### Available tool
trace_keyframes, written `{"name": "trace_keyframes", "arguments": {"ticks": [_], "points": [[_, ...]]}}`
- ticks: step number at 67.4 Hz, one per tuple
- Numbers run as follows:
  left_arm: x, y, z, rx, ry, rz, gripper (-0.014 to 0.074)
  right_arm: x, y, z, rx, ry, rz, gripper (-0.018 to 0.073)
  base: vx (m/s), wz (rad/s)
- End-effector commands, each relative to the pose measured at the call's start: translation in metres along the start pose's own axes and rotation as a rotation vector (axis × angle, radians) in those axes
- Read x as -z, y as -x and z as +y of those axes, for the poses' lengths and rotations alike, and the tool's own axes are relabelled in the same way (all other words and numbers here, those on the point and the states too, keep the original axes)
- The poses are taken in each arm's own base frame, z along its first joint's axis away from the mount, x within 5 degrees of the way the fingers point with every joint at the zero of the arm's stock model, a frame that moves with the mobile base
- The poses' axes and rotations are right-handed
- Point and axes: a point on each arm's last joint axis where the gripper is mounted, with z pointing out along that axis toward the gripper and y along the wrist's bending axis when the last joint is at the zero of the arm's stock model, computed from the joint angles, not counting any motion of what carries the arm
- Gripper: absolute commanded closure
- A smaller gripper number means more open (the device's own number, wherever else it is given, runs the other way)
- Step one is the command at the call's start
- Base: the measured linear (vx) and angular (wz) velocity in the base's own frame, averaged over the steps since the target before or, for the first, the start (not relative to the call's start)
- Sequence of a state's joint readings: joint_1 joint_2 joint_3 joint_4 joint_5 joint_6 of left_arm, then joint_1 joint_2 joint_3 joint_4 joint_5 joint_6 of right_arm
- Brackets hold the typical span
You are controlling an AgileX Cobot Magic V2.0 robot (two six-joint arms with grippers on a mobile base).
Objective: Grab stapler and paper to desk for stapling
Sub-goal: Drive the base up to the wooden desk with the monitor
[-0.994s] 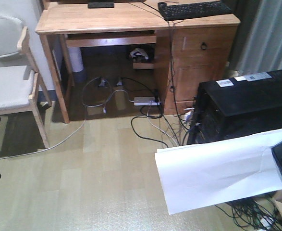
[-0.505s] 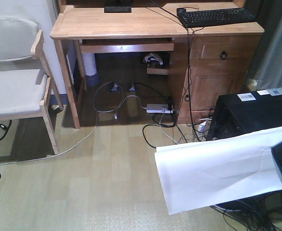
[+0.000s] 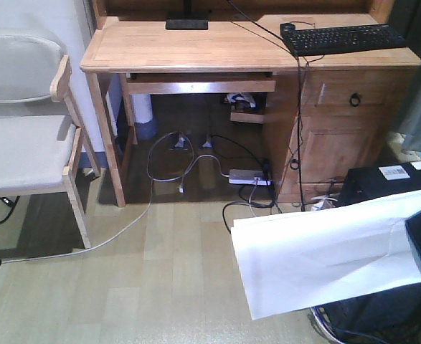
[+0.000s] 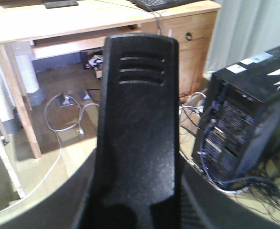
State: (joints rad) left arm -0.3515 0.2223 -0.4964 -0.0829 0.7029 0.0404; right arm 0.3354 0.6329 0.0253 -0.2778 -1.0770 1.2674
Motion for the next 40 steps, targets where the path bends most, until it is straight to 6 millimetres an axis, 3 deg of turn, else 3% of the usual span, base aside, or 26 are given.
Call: {"name": "trace_keyframes", "arguments": {"ticks": [1,40], "points": [[0.0042,0.0180,-0.0007,0.008,-0.006,-0.130,0.0603,0.0050,-0.0013,0.0007,0.000,0.038,-0.015,0.0564,0.20,0.11],[0.0042,0.0180,-0.0007,0.008,-0.006,-0.130,0.0603,0.0050,-0.0012,0.0010,0.000,0.041,-0.016,0.0564,0.20,0.08]]}}
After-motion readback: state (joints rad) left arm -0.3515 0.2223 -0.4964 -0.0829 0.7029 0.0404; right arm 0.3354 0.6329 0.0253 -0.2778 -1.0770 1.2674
